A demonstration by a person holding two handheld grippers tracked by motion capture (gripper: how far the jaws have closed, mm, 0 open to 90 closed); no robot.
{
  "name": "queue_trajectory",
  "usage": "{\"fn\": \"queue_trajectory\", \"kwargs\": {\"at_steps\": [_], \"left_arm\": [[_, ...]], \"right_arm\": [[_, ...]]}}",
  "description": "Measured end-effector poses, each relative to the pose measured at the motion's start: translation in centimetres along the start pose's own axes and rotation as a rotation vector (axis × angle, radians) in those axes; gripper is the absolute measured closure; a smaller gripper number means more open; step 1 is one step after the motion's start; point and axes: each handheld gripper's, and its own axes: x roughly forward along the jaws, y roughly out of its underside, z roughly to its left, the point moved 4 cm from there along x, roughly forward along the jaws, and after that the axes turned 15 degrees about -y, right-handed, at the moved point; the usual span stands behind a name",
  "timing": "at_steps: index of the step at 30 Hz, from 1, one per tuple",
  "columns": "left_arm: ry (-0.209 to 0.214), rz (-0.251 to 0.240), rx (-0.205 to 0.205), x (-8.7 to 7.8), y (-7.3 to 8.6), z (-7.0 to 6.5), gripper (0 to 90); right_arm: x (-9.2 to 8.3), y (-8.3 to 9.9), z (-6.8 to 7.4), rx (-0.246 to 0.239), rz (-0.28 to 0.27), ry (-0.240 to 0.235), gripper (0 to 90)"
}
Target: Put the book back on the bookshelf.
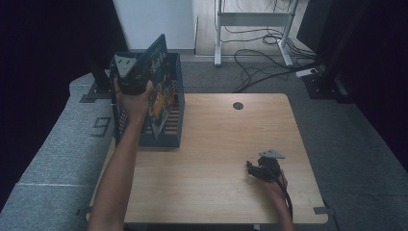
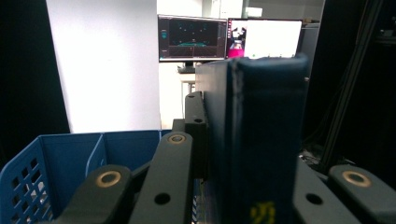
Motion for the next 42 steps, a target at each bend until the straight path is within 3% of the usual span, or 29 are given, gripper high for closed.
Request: {"fn": "queue_trajectory", "kwargs": {"at_steps": [7,12,18,23,29,42], "left_arm": [[-0.014,-0.006,0.002,1.0,0.2,-0.5,82.6],[-0.031,-0.012,0.038,1.6,0.8,-1.2,82.5],[-0.023,-0.002,0.005,2.4,1.2,-1.3,82.6],[-0.027,-0.004,0.002,3.1,1.7,-1.8,82.5],[-0.015,0.016,0.020,3.9,2.4,-2.6,82.5],[-0.025,-0.023,0.030,4.9,3.1,-3.0,82.6]], "right_arm": [[-0.1,0.0,-0.2,0.023,-0.015,-0.022,30.6],[-0.1,0.0,-0.2,0.023,-0.016,-0.021,30.5],[-0.1,0.0,-0.1,0.015,-0.010,-0.016,30.5],[-0.2,0.2,0.1,-0.003,0.002,0.000,30.2],[-0.3,0.3,0.2,-0.009,0.003,0.006,30.2],[-0.3,0.4,0.3,-0.013,0.006,0.012,30.2]]}}
